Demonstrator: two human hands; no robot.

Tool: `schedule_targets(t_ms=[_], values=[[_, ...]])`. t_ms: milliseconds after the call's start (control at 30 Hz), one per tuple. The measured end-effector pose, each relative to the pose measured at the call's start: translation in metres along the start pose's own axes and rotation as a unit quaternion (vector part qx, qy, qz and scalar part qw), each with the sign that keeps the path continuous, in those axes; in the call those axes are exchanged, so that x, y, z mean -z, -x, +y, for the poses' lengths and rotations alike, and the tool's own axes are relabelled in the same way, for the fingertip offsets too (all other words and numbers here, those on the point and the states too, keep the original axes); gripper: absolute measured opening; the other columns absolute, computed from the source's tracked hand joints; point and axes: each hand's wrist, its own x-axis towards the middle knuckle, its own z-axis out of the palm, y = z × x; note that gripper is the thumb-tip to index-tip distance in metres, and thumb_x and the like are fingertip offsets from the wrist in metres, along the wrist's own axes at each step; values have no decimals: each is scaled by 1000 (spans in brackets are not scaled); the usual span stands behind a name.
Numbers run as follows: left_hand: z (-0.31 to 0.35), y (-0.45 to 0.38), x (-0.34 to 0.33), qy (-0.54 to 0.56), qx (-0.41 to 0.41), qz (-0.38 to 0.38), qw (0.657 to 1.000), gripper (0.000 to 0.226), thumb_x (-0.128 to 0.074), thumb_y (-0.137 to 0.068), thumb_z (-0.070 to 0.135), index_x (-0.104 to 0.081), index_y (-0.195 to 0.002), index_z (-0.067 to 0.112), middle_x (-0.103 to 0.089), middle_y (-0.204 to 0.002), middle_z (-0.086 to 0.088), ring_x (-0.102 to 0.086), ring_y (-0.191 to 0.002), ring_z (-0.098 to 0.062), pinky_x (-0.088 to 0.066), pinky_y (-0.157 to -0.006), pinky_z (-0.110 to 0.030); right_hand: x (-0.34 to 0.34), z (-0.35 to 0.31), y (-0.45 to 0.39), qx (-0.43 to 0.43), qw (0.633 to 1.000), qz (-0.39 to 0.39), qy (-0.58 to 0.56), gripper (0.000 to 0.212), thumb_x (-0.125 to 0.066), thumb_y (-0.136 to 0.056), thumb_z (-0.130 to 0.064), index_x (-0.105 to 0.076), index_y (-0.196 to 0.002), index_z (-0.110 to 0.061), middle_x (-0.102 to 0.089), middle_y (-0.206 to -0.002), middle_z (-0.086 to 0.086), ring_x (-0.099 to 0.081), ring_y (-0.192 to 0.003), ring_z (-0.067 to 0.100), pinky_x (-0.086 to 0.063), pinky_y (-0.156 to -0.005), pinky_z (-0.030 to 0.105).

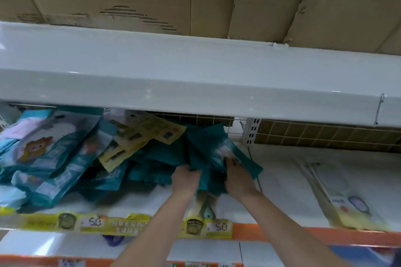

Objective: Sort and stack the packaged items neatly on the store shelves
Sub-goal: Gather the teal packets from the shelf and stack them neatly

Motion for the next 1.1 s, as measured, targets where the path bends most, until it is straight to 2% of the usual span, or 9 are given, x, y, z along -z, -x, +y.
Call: schedule_targets(t_ms=[133, 333, 400, 500, 567, 667, 833, 1000, 1100], values=[[16, 12, 25, 18, -98, -17, 995, 33, -52, -94, 16, -55, -122, 0, -58, -112, -14, -56, -109, -32, -36, -74, -26, 8, -20, 19, -60, 995, 63, -51, 51, -41, -96, -9, -32, -145, -19, -52, -137, 9, -54, -120, 26, -45, -95, 32], [40, 11, 69, 78, -266, 11, 961, 10, -48, -92, 12, -56, -87, 10, -56, -82, -11, -51, -75, -26, -36, -62, -34, 32, -27, 57, -134, 929, 241, -246, 32, -58, -90, -15, -52, -121, -10, -64, -105, 13, -61, -96, 33, -46, -71, 30], [49, 14, 74, 41, -351, 37, 935, 10, -49, -90, 9, -52, -81, 9, -54, -81, -11, -52, -75, -27, -37, -64, -36, 34, -27, 70, -165, 885, 288, -327, 30, -53, -93, -14, -50, -123, -10, -62, -102, 12, -59, -92, 32, -47, -70, 33], [57, 24, 64, -23, -425, 1, 905, 9, -48, -95, 14, -51, -90, 7, -51, -91, -7, -51, -83, -24, -33, -65, -32, 40, -29, 87, -175, 831, 305, -431, 17, -46, -95, -3, -50, -108, -13, -56, -82, 1, -52, -76, 23, -41, -54, 17], [55, 32, 47, -57, -420, -102, 900, 23, -46, -97, 32, -54, -103, 11, -55, -101, -4, -55, -93, -21, -40, -72, -29, 42, -30, 94, -168, 809, 301, -477, 16, -45, -93, 1, -49, -102, -12, -55, -78, -2, -52, -74, 22, -38, -50, 11], [32, 35, 18, -69, -303, -244, 919, 53, -37, -89, 67, -51, -126, 32, -53, -121, 11, -52, -114, -12, -43, -99, -30, 34, -27, 102, -187, 786, 270, -524, 23, -44, -94, -2, -51, -105, -20, -61, -92, -2, -61, -86, 17, -46, -62, 21], [-13, 12, 1, -284, -219, -140, 923, 73, -49, -90, 54, -20, -148, 20, -27, -152, -10, -27, -138, -33, -30, -111, -43, 12, -13, 115, -247, 718, 241, -604, 23, -48, -94, -4, -54, -101, -26, -67, -104, 5, -65, -97, 26, -54, -87, 48], [-8, 15, 2, -211, -175, -102, 956, 91, -69, -75, 56, -29, -139, 6, -40, -138, -16, -37, -128, -35, -36, -101, -39, 4, -9, 123, -274, 649, 232, -671, 24, -50, -95, -4, -55, -111, -21, -68, -103, 5, -67, -93, 26, -55, -75, 39], [-6, 16, 6, -271, -114, -77, 953, 106, -67, -64, 73, -31, -137, 5, -42, -138, -14, -44, -125, -33, -38, -98, -38, 2, -9, 125, -275, 630, 230, -689, 26, -50, -94, -2, -56, -114, -18, -69, -105, 8, -67, -93, 28, -56, -75, 41]])
